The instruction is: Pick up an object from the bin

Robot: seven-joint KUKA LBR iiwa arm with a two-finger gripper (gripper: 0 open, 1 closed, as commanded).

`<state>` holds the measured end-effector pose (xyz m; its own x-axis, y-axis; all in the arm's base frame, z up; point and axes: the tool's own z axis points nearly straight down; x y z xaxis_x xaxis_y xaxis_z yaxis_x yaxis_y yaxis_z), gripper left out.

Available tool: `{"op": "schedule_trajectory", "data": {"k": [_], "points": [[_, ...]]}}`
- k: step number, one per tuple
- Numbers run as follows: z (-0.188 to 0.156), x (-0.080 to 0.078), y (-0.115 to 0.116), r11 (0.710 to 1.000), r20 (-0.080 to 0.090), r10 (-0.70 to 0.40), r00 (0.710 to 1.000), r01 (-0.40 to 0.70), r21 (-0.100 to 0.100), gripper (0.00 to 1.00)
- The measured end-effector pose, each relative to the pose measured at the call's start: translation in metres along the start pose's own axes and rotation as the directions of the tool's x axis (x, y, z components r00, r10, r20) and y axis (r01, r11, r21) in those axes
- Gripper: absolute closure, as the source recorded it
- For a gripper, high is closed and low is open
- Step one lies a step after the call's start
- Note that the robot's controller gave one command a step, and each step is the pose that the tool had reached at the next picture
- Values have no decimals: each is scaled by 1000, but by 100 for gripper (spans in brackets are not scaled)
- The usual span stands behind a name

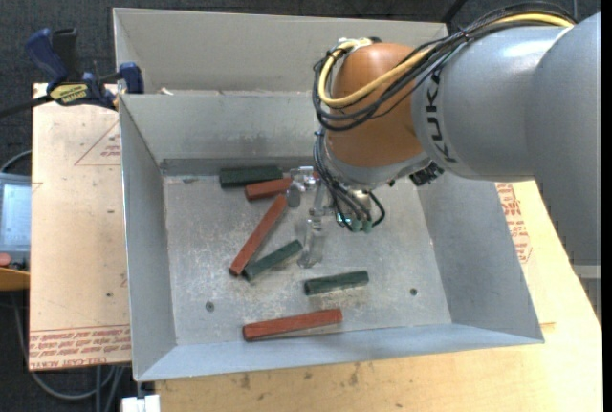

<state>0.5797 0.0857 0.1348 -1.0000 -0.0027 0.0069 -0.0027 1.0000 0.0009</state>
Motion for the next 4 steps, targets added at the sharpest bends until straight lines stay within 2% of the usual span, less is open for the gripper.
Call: {"op": "schedule_trajectory", "data": {"k": [1,2,3,4], "points": [[65,-7,34,975,9,-222,975,222,1,0],[34,-9,50,952,12,-307,952,307,2,0],[19,-10,40,955,11,-296,955,296,2,0],[66,-13,49,903,6,-429,903,429,2,0]]}}
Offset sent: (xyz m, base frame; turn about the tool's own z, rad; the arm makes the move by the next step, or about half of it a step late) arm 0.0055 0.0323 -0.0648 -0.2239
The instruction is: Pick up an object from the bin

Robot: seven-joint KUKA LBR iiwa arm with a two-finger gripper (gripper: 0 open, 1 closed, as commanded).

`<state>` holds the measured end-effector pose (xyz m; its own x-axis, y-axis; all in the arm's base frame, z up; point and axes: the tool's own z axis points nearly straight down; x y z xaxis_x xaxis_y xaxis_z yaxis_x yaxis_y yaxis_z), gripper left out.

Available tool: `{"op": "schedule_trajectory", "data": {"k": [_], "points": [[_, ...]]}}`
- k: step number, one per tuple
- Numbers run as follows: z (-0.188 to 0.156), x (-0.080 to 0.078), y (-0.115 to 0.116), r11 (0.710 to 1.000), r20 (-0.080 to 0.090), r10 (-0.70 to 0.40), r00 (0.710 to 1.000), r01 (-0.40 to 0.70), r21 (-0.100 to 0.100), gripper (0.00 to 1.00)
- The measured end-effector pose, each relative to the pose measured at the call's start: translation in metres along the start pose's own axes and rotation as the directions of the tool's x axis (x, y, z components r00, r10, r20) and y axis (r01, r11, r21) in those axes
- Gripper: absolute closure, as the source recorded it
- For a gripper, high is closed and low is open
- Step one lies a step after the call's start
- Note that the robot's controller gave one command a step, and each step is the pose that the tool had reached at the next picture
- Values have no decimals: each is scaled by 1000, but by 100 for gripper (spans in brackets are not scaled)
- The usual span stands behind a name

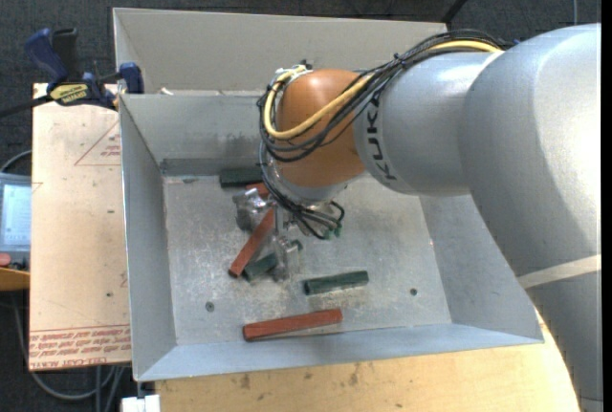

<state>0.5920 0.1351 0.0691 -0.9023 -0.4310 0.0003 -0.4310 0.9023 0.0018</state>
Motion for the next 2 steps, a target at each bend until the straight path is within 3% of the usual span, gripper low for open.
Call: {"op": "schedule_trajectory", "data": {"k": [1,2], "points": [[0,-1,0,1000,1,2,1000,-2,0,0],[-1,-1,0,1000,1,3,1000,-3,0,100]]}}
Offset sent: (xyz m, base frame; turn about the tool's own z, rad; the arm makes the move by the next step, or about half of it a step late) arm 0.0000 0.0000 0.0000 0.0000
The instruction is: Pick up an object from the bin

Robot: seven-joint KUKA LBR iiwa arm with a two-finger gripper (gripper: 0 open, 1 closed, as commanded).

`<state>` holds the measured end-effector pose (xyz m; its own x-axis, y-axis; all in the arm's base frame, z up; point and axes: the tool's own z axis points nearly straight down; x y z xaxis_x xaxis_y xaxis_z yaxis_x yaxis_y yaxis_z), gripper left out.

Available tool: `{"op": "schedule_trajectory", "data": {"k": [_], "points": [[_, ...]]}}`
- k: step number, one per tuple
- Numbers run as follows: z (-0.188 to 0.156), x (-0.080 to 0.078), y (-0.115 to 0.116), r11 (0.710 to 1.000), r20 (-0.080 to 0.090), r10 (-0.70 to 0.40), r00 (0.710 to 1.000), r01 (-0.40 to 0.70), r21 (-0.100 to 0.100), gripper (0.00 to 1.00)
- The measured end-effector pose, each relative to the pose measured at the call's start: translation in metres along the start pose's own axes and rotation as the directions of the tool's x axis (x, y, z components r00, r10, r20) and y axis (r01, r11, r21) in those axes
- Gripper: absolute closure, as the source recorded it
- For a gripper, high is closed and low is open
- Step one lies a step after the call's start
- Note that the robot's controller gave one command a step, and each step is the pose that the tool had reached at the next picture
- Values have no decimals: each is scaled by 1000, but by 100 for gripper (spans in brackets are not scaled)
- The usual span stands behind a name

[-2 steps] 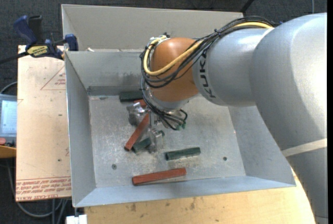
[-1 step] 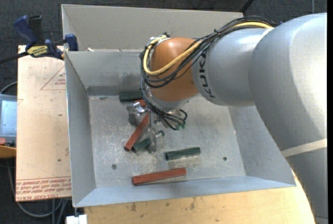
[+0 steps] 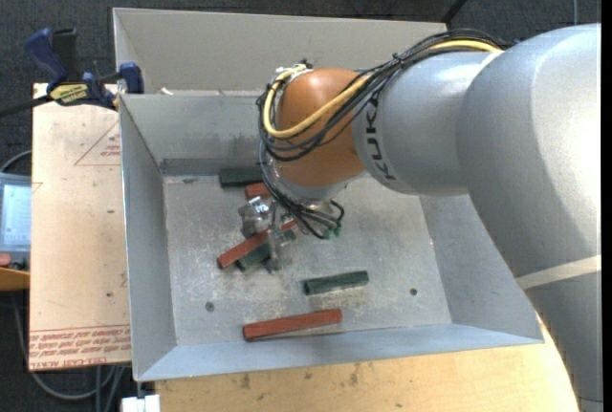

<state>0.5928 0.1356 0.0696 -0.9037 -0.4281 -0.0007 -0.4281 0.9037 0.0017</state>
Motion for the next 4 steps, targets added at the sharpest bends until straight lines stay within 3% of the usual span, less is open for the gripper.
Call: {"op": "schedule_trajectory", "data": {"k": [2,3,4], "points": [[-13,-2,0,1000,3,5,1000,-5,1,100],[-64,-4,0,1000,7,6,1000,-6,2,100],[-74,-5,1,1000,4,8,1000,-8,1,100]]}}
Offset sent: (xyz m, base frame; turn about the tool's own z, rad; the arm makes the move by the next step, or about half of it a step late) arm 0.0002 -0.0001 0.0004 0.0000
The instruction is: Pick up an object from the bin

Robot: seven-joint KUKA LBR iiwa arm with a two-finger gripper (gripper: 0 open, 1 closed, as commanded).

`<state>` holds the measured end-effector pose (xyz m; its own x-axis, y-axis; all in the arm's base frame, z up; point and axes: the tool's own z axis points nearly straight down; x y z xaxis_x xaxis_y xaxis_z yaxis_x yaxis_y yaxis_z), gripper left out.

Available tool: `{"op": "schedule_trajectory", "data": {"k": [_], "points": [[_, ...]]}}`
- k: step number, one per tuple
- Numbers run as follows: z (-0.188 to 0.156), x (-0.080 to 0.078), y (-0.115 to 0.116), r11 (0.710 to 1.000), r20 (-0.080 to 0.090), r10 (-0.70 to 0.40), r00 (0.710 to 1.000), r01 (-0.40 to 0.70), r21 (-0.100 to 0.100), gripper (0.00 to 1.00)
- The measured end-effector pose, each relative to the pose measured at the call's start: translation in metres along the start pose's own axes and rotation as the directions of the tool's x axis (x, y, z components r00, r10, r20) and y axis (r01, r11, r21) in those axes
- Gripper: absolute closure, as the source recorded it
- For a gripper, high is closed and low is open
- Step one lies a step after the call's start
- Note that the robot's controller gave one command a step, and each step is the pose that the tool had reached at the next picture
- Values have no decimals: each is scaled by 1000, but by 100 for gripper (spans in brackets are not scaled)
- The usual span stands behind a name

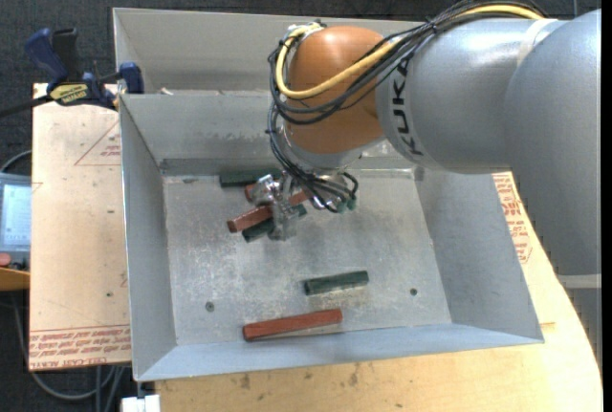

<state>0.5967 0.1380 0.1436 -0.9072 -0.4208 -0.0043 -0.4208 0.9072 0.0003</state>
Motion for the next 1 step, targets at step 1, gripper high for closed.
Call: {"op": "schedule_trajectory", "data": {"k": [1], "points": [[-35,-2,0,1000,2,2,1000,-2,1,100]]}}
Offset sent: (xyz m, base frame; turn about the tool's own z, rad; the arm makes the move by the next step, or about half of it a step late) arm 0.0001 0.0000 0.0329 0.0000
